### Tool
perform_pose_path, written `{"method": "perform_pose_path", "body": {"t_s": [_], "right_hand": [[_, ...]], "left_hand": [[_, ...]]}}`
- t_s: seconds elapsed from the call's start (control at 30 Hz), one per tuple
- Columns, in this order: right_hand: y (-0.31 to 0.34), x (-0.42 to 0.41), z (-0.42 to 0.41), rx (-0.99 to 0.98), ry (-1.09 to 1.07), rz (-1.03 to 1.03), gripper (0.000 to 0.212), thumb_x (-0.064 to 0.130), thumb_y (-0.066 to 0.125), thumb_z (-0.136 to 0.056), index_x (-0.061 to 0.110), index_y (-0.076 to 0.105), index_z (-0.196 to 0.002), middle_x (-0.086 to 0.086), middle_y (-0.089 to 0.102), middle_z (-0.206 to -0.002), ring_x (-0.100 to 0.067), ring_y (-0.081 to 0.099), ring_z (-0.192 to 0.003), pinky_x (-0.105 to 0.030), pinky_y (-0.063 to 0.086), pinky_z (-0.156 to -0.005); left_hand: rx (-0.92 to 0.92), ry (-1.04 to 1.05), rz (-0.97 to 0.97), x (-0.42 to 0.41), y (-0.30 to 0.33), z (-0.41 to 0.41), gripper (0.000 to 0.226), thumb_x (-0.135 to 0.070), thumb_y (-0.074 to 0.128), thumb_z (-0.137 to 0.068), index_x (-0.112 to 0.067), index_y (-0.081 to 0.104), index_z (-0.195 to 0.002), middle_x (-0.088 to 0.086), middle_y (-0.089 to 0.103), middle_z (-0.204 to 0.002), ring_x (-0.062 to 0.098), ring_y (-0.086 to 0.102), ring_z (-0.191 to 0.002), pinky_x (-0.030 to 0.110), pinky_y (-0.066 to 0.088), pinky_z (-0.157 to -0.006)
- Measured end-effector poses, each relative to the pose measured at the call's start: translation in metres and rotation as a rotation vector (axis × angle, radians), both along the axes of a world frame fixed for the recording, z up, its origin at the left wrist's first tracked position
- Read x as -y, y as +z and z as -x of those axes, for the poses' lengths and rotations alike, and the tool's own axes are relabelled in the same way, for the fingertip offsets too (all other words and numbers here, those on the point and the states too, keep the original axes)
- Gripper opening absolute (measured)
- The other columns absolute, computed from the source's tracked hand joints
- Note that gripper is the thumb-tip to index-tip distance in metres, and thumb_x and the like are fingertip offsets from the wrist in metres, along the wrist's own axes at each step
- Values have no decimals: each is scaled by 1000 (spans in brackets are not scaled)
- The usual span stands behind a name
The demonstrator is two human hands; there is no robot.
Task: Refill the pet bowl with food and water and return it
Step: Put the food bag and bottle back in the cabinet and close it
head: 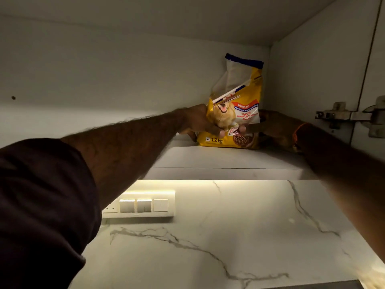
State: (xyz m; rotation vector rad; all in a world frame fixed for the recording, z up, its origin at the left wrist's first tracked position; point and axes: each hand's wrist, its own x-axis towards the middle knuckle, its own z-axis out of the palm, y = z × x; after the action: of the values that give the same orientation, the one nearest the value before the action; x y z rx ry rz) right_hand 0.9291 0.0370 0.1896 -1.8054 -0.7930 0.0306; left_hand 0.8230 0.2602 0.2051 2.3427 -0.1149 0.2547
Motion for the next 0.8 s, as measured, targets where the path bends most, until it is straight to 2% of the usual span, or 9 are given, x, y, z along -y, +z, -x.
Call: {"method": "perform_pose_path", "body": {"t_s": [0.13,0.2,0.23,0.3,0.37,0.43,0.5,0.63,0.8], "right_hand": [[2,5,8,66,-102,78,81,31,88,-67,19,58,-141,-5,65,-138,-31,63,-124,-44,57,-94],[3,9,19,167,-238,231,120,57,92,-51,15,43,-152,-9,52,-152,-34,55,-133,-48,50,-106],[3,12,23,238,-314,302,136,70,90,-40,14,39,-153,-10,49,-154,-35,53,-134,-48,47,-109],[2,15,41,419,-397,382,126,71,92,-41,12,49,-143,-12,59,-142,-34,60,-124,-43,51,-103],[2,17,76,568,-416,363,83,61,92,-59,13,61,-120,-7,69,-118,-26,67,-100,-31,55,-80],[-3,20,111,631,-391,282,62,61,86,-68,19,60,-107,-2,65,-103,-20,59,-82,-25,40,-62],[-15,21,140,618,-377,160,68,61,83,-71,21,59,-120,-1,61,-110,-20,55,-91,-29,39,-68],[-56,5,197,615,-244,-173,83,78,76,-62,41,48,-131,13,60,-124,-20,62,-109,-51,55,-92],[-139,-41,256,767,-112,-282,49,67,66,-85,55,46,-129,28,47,-125,-29,53,-127,-60,41,-105]], "left_hand": [[43,103,-49,5,-1,14,85,-40,96,-65,-23,53,-136,3,59,-139,28,64,-121,60,61,-81],[9,240,-74,9,0,28,132,-46,94,-66,-13,8,-160,7,35,-158,32,50,-134,57,61,-86],[-1,275,-84,10,0,37,146,-49,92,-68,-13,-14,-161,8,26,-165,34,46,-137,54,59,-91],[39,304,-130,11,-2,60,148,-54,87,-72,-13,-27,-158,9,19,-169,32,44,-139,47,55,-100],[142,318,-205,12,-10,96,142,-57,85,-72,-15,-16,-162,7,17,-171,29,38,-146,34,45,-110],[246,334,-255,11,-22,141,131,-62,84,-70,-22,1,-164,3,25,-169,23,40,-146,33,43,-110],[321,337,-305,8,-38,187,120,-64,81,-71,-29,13,-163,-4,39,-161,14,50,-136,31,48,-105],[417,429,-395,-3,-81,278,101,-66,79,-73,-40,29,-157,-23,48,-150,-6,49,-130,24,45,-107],[424,763,-386,-20,-164,378,89,-65,78,-72,-43,39,-150,-39,43,-135,-33,38,-113,3,33,-98]]}}
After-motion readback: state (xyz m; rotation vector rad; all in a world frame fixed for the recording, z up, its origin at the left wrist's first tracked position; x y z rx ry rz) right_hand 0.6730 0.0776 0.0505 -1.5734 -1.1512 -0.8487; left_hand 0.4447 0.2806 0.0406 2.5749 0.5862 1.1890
